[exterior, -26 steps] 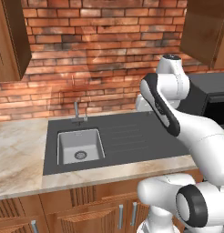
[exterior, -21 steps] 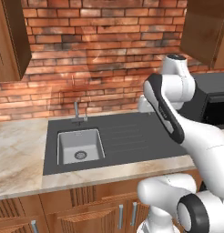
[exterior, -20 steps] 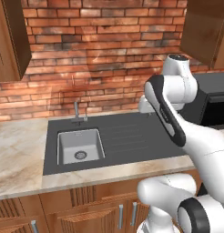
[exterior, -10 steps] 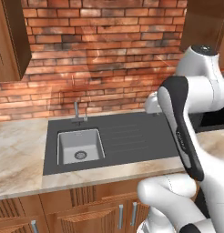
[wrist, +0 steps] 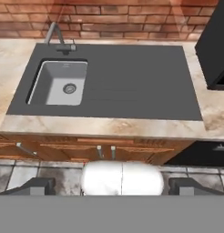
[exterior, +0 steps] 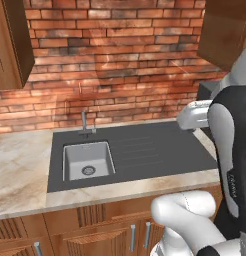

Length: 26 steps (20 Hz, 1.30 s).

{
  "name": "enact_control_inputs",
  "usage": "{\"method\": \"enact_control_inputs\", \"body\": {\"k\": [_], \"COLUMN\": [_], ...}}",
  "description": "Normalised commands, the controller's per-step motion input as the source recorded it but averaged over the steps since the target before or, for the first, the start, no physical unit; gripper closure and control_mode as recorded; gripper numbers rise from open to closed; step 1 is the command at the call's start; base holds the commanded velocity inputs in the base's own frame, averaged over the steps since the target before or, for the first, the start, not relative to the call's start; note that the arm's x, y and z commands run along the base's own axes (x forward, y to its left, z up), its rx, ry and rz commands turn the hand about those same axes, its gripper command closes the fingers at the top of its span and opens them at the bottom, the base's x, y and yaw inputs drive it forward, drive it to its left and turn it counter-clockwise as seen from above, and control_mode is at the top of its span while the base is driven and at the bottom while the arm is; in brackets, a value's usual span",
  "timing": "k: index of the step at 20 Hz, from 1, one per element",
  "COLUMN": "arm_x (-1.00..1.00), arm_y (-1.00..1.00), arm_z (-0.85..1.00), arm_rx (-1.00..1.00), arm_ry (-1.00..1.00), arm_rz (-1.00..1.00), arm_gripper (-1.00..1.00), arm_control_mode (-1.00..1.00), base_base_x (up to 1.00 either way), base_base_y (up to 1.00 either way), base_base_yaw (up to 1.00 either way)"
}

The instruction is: Navigate to the stand mixer.

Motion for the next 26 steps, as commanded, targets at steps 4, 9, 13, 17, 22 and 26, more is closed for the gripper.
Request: {"method": "enact_control_inputs", "body": {"k": [4,9,13,17,22,26], "arm_x": [-0.42,0.0,0.0,0.0,0.0,0.0], "arm_y": [0.06,0.0,0.0,0.0,0.0,0.0], "arm_z": [0.0,0.0,0.0,0.0,0.0,0.0], "arm_rx": [0.0,0.0,0.0,0.0,0.0,0.0], "arm_ry": [-0.05,0.0,0.0,0.0,0.0,0.0], "arm_rz": [0.0,0.0,0.0,0.0,0.0,0.0], "arm_gripper": [-1.0,-1.0,-1.0,-1.0,-1.0,-1.0], "arm_control_mode": [1.0,1.0,1.0,1.0,1.0,1.0], "base_base_x": [-0.25,-0.13,0.0,0.14,0.11,0.13], "base_base_y": [0.16,0.49,0.48,0.4,0.35,0.06], "base_base_yaw": [0.0,0.36,0.73,0.84,0.9,0.95]}}
